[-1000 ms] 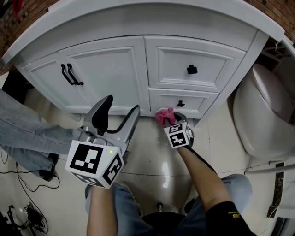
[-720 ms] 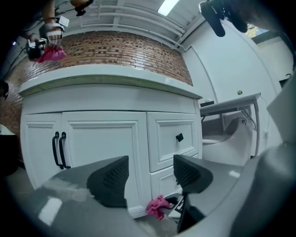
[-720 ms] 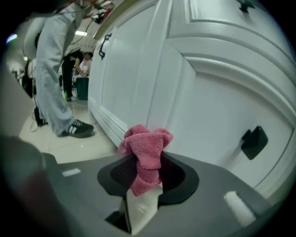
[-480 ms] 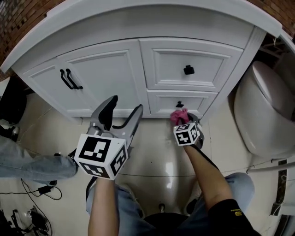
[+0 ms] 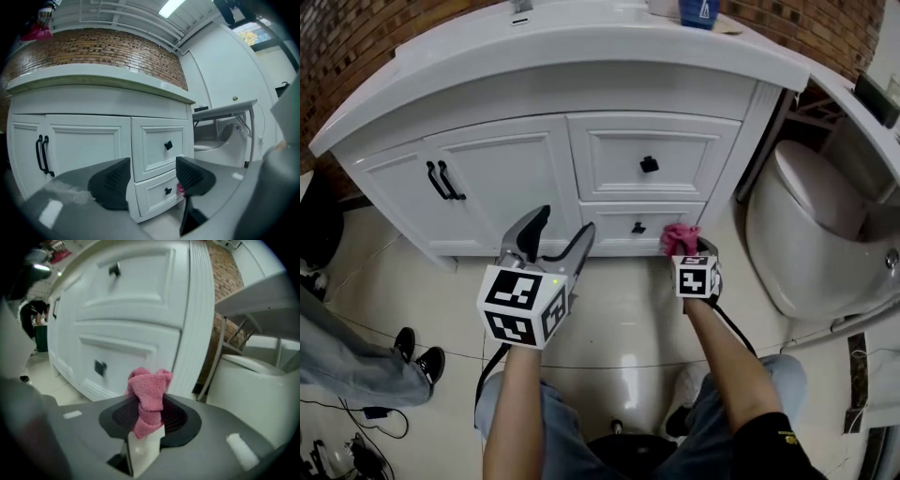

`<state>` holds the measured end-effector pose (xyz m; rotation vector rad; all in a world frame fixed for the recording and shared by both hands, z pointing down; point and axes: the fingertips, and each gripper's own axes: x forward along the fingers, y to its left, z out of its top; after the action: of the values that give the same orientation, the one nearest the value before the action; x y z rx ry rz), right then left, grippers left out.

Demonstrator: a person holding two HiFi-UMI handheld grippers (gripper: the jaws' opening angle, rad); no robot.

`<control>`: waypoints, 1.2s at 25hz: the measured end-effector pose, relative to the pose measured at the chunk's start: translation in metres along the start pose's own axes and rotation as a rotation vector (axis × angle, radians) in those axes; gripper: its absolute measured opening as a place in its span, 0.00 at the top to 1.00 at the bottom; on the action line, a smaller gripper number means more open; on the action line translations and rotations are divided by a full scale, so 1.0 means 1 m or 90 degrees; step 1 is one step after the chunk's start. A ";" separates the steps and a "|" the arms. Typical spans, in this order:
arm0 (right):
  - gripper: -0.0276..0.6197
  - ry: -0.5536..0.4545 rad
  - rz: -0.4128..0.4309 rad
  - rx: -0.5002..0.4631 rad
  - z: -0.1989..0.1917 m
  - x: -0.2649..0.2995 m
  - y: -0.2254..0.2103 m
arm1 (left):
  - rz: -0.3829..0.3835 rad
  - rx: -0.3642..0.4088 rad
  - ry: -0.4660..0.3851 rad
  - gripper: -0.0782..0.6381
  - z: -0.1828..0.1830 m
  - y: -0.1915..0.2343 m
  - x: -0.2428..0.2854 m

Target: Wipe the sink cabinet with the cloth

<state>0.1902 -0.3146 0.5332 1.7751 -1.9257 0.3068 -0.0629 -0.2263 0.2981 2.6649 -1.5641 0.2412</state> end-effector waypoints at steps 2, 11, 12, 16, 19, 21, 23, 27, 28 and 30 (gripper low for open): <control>0.77 -0.091 0.035 -0.010 0.054 -0.046 0.021 | 0.001 -0.014 -0.026 0.46 0.012 -0.010 -0.016; 0.77 -0.362 0.135 0.048 0.178 -0.312 0.038 | 0.013 -0.036 -0.127 0.46 0.059 -0.084 -0.132; 0.77 -0.373 0.138 0.046 0.174 -0.334 0.037 | 0.018 -0.028 -0.134 0.46 0.062 -0.089 -0.142; 0.77 -0.378 0.176 0.146 0.145 -0.382 0.033 | 0.029 -0.002 -0.141 0.46 0.066 -0.111 -0.169; 0.77 -0.391 0.168 0.155 0.138 -0.400 0.039 | 0.030 -0.001 -0.139 0.46 0.065 -0.125 -0.182; 0.77 -0.397 0.156 0.107 0.136 -0.413 0.045 | 0.032 -0.015 -0.148 0.46 0.065 -0.133 -0.188; 0.77 -0.398 0.159 0.093 0.132 -0.425 0.048 | 0.032 -0.023 -0.154 0.46 0.066 -0.141 -0.196; 0.77 -0.393 0.156 0.118 0.119 -0.441 0.044 | 0.024 -0.019 -0.157 0.46 0.067 -0.160 -0.209; 0.77 -0.393 0.159 0.121 0.116 -0.445 0.044 | 0.023 -0.020 -0.157 0.46 0.066 -0.165 -0.211; 0.77 -0.397 0.165 0.119 0.113 -0.454 0.042 | 0.023 -0.020 -0.157 0.46 0.065 -0.171 -0.216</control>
<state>0.1370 0.0289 0.2175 1.8894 -2.6485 0.0107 -0.0099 0.0368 0.2074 2.7299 -1.6646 -0.1149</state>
